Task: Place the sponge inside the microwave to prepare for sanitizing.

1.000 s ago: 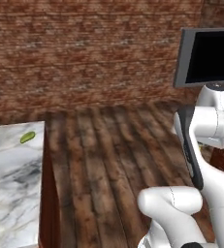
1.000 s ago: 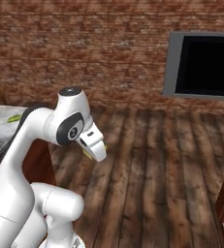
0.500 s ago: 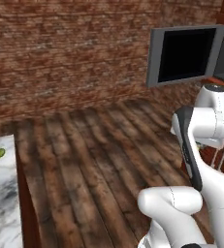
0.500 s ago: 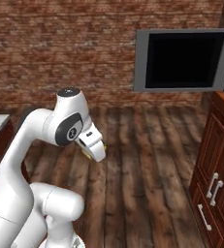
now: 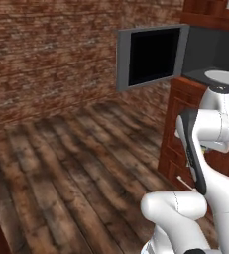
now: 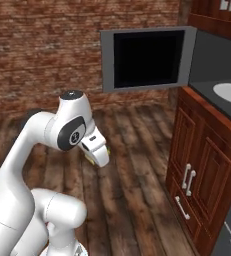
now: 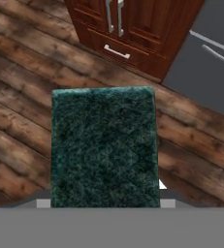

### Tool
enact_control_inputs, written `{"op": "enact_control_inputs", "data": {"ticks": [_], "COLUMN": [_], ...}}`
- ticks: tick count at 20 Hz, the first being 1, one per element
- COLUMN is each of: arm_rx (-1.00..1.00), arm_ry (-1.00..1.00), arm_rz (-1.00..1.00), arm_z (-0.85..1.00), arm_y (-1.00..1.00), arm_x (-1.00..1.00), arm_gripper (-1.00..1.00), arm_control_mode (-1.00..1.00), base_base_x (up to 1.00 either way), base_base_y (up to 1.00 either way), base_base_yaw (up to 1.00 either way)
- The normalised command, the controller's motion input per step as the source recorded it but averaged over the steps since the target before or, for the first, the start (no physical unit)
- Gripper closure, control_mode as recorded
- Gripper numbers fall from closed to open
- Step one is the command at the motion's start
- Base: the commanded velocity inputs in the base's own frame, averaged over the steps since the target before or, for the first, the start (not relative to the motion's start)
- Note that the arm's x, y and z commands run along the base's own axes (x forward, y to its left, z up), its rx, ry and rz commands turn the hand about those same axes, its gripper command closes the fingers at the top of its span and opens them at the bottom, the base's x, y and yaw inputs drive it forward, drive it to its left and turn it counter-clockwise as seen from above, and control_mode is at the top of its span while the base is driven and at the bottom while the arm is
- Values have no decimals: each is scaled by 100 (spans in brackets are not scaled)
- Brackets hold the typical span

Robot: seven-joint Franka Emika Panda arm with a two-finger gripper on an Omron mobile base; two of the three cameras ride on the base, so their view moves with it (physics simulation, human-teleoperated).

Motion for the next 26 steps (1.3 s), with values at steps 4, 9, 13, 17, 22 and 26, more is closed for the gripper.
{"op": "enact_control_inputs", "data": {"ticks": [4,9,13,17,22,26], "arm_rx": [0,0,0,0,0,0], "arm_ry": [0,0,0,0,0,0], "arm_rz": [0,0,0,0,0,0], "arm_z": [0,0,0,0,0,0], "arm_y": [0,0,0,0,0,0], "arm_x": [0,0,0,0,0,0], "arm_gripper": [100,100,100,100,100,100], "arm_control_mode": [100,100,100,100,100,100], "base_base_x": [31,54,62,62,30,48], "base_base_y": [-14,-12,-25,-30,-3,0], "base_base_yaw": [-29,-27,-25,-31,-24,-21]}}
